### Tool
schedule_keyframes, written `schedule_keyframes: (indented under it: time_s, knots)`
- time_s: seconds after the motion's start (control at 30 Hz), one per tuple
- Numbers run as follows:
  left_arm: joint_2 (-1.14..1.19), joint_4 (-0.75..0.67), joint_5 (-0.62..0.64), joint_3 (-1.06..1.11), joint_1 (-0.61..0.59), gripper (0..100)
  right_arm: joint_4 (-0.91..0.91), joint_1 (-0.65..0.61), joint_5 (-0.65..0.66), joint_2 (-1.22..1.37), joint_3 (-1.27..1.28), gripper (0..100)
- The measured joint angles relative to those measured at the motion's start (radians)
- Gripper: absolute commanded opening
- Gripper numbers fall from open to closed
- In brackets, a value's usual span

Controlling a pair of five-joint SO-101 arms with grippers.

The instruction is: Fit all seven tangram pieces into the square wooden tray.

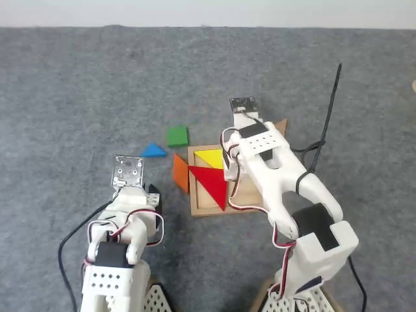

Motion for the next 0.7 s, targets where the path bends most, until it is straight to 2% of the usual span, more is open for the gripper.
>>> schedule_keyframes:
  time_s: [0.33,0.7]
  knots:
    - [0.0,0.0,0.0,0.0,0.0,5,0.035,-0.129,0.043,0.0,0.008,28.8]
    - [0.0,0.0,0.0,0.0,0.0,5,0.048,-0.144,0.043,-0.003,0.008,28.8]
